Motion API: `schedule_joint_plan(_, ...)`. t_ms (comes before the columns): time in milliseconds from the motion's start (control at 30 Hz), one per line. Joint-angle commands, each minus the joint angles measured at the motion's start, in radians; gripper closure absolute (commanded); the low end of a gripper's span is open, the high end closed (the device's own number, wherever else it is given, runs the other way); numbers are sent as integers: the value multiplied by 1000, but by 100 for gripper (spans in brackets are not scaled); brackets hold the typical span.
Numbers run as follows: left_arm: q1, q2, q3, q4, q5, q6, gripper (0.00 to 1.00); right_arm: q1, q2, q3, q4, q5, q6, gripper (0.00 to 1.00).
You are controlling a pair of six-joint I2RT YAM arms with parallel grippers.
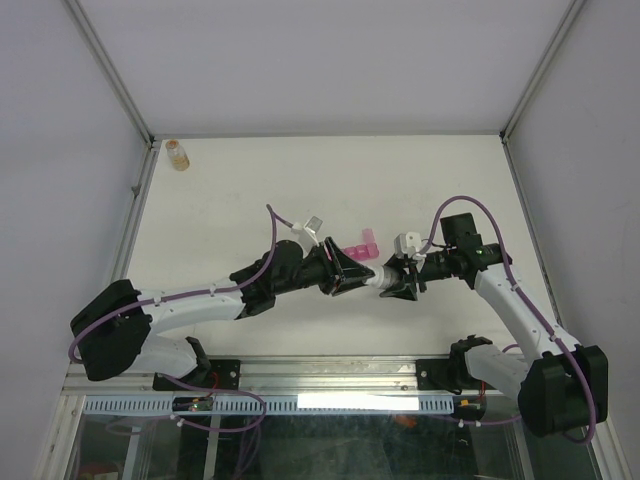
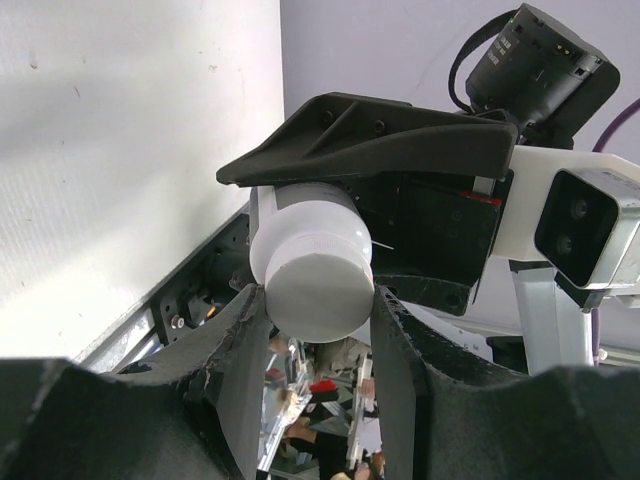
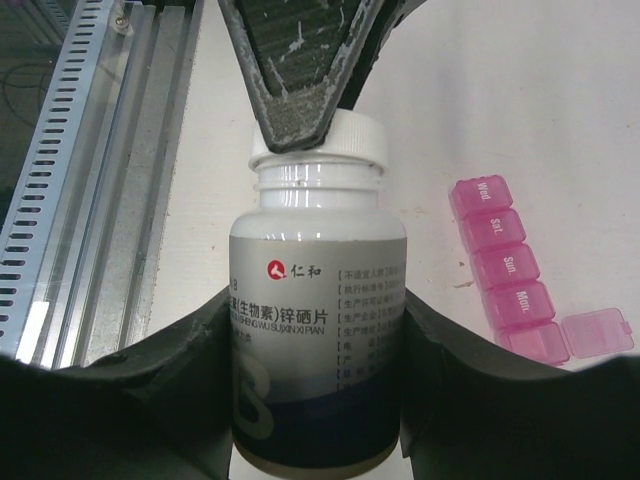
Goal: Sort the pills into containers
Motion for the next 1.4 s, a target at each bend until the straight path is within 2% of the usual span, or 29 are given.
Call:
schedule_joint_plan(0, 14, -58, 20, 6, -27, -3, 79, 0, -6, 24, 7, -35, -5, 100)
schedule_joint_plan(300, 25, -63, 6, 6, -3, -7, 79, -1, -10, 25, 5, -40, -5, 100)
schedule_joint_plan(433, 31, -42, 1, 21, 33, -52, 80, -1, -10, 24, 6, -41, -6, 100)
schedule_joint_plan(600, 45, 7, -25, 133, 117, -171, 81, 0, -12, 23, 6, -36, -7, 100)
schedule_joint_plan(867, 65, -13, -48, 145, 120, -179, 83, 0, -15, 23, 6, -36, -8, 100)
schedule_joint_plan(1200, 67, -34, -37, 62, 97, -70, 83, 0, -15, 23, 6, -36, -9, 100)
schedule_joint_plan(1367, 69, -85, -34, -58, -24, 160, 82, 0, -14, 23, 5, -37, -9, 100)
